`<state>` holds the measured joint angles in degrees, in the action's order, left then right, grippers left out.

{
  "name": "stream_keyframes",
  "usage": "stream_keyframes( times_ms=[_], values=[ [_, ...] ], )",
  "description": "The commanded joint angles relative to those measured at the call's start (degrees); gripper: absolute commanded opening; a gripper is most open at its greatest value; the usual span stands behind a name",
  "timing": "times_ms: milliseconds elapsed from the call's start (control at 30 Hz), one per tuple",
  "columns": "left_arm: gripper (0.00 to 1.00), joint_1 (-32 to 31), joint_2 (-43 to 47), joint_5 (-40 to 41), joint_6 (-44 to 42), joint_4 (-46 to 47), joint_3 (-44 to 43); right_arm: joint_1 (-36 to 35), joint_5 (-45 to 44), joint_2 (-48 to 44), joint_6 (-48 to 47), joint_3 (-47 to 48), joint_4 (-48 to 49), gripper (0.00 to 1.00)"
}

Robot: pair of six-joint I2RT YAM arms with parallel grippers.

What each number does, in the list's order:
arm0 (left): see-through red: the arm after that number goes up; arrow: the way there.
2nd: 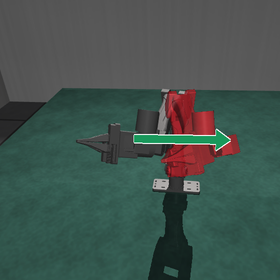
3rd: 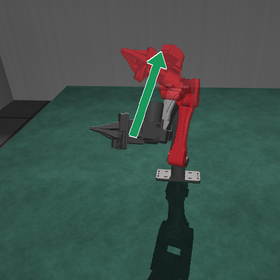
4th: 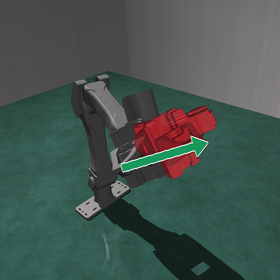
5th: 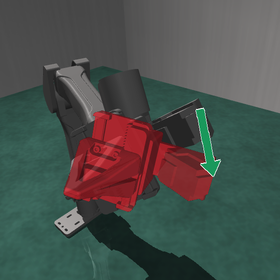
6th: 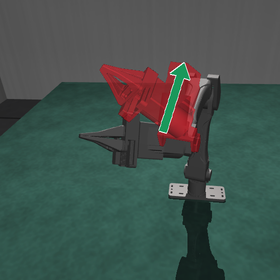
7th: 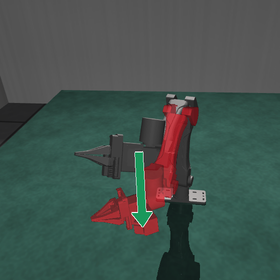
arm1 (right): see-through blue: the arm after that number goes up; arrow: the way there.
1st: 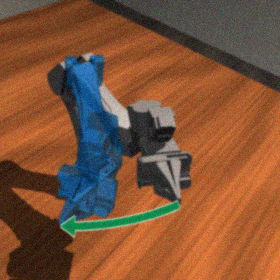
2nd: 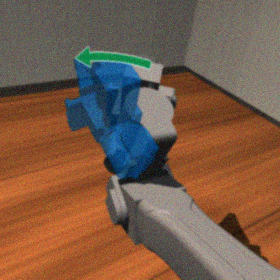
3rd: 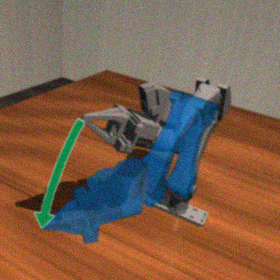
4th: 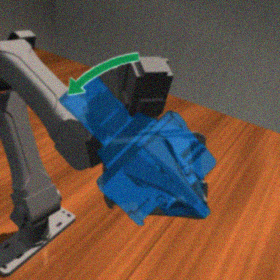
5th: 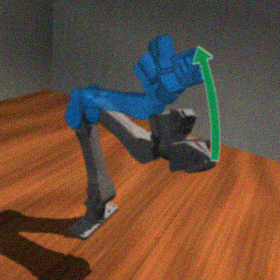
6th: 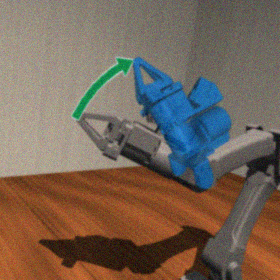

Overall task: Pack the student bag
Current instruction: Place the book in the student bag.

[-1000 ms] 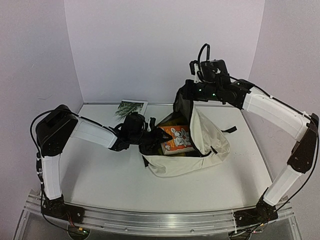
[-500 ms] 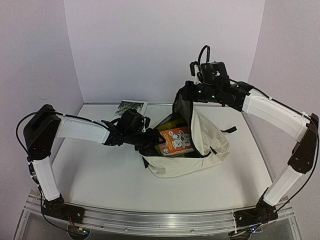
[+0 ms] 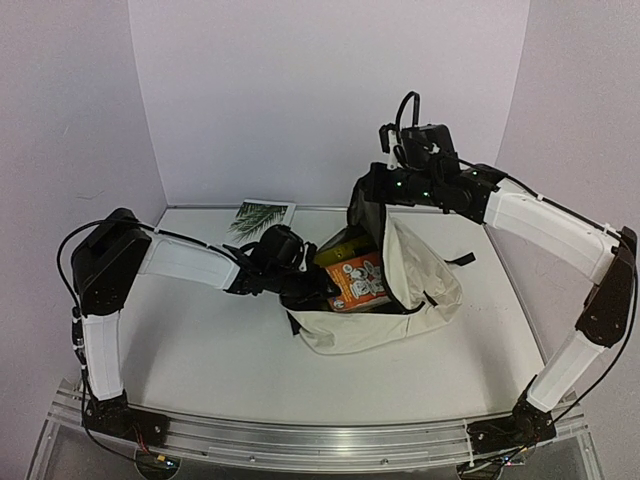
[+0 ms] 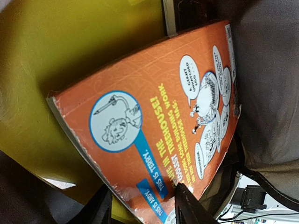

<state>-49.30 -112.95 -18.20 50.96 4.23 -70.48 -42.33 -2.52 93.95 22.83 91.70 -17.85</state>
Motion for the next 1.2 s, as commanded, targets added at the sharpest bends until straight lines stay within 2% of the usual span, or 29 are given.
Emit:
stream_keyframes(
  times_ms=[0,367,767,933,1167],
  values=[
    [0.43,-1.0,-3.3,-3.34,-0.87,5.8,-6.59,-0.62,0.61,-4.92,0.5,0.95,9.23,0.0],
    [0.36,-1.86,-7.68,-4.45,-1.82,6.71,-14.95,-1.17,2.76,-6.49,1.38,0.25,11.82,0.0],
    [0.34,-1.94,-9.11,-3.79,-3.21,4.8,-20.03,-2.12,6.03,-7.04,1.43,5.99,14.0,0.0],
    [0.34,-1.96,-9.83,-2.66,-4.81,1.08,-23.9,-2.82,8.91,-7.76,1.31,5.62,17.28,0.0],
    [0.31,-1.81,-8.6,6.29,-7.93,-11.85,-25.48,-3.0,9.47,-9.85,-0.58,3.22,19.9,0.0]
  ],
)
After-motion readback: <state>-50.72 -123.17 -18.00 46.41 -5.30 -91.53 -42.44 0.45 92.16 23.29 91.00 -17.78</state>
